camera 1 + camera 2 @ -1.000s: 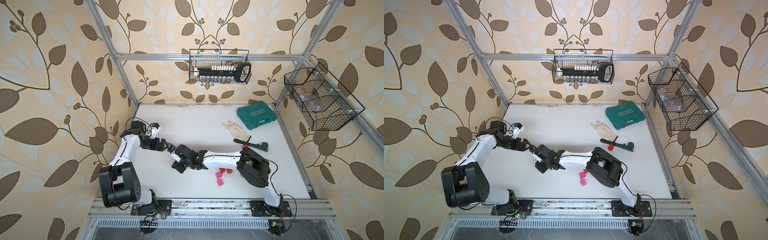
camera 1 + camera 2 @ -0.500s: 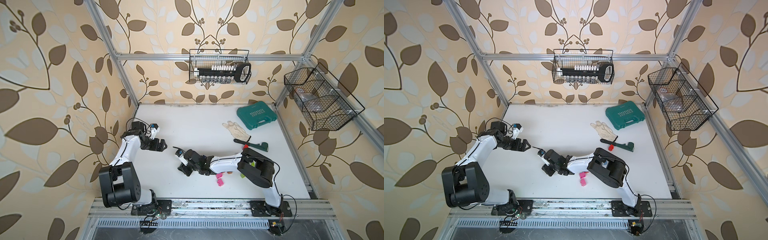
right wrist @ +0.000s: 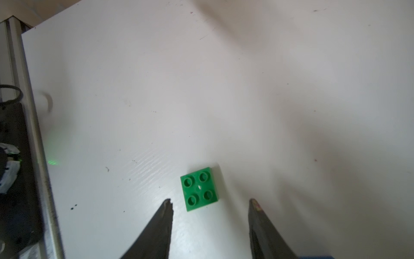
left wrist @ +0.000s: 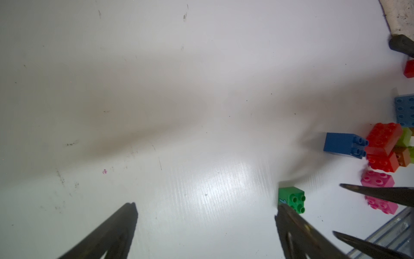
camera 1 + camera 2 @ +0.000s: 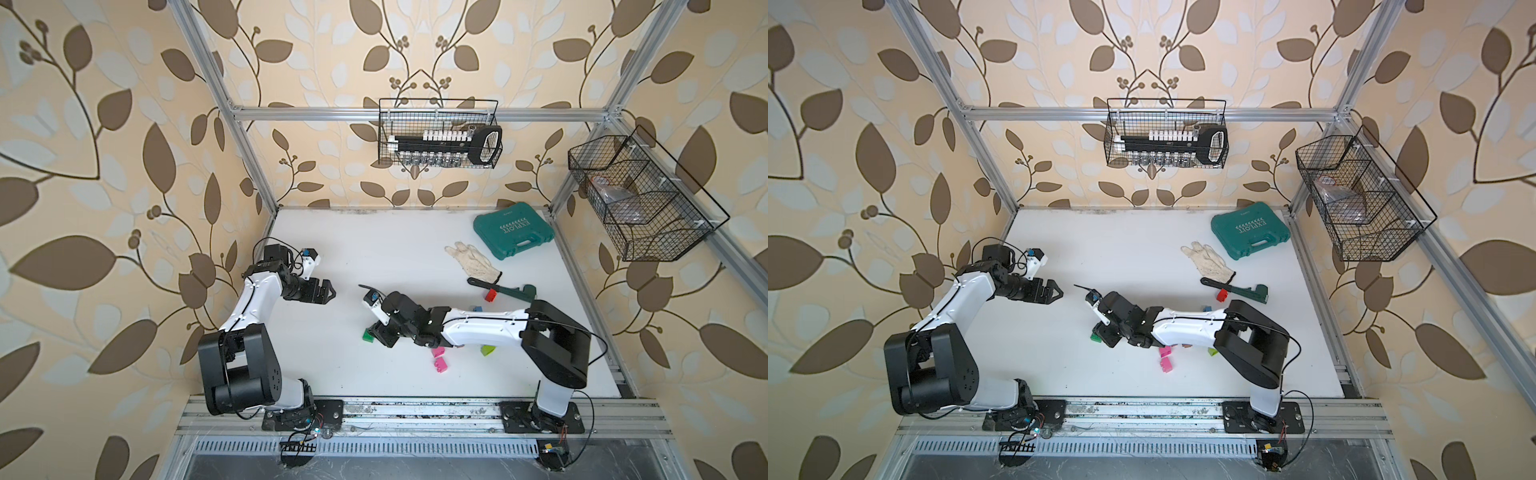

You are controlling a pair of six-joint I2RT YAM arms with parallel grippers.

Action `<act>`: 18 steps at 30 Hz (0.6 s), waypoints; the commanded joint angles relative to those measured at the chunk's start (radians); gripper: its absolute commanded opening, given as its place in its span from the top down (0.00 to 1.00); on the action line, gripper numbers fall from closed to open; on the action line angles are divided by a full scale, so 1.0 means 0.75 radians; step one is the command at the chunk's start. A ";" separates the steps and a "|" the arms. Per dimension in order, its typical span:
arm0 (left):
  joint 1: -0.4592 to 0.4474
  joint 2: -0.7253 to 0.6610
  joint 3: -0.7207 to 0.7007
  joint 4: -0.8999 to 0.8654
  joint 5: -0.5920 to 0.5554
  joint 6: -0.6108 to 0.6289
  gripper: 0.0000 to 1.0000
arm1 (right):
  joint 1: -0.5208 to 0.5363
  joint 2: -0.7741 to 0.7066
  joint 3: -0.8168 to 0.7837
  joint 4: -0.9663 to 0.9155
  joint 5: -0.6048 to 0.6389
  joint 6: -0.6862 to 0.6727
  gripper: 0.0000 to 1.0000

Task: Assemble the letter h with lego
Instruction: Pick up the lego brick from the center of the board.

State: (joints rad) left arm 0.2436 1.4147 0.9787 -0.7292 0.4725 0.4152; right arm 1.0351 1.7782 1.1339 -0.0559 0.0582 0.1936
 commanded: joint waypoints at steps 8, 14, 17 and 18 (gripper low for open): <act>-0.016 -0.034 0.015 -0.042 0.082 0.028 0.01 | -0.353 -0.313 0.005 -0.905 0.140 0.199 0.45; -0.084 -0.042 0.017 -0.043 0.064 0.039 0.01 | -0.560 -0.475 -0.205 -1.029 0.042 0.280 0.45; -0.099 -0.034 0.015 -0.039 0.090 0.046 0.01 | -0.614 -0.490 -0.248 -1.030 -0.044 0.216 0.47; -0.109 -0.032 0.021 -0.049 0.089 0.048 0.01 | -0.618 -0.483 -0.253 -1.028 -0.062 0.182 0.47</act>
State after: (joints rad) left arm 0.1745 1.4147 0.9775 -0.7380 0.5014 0.4248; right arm 0.5812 1.4250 0.9611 -0.7830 0.0818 0.3622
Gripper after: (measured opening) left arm 0.989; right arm 0.532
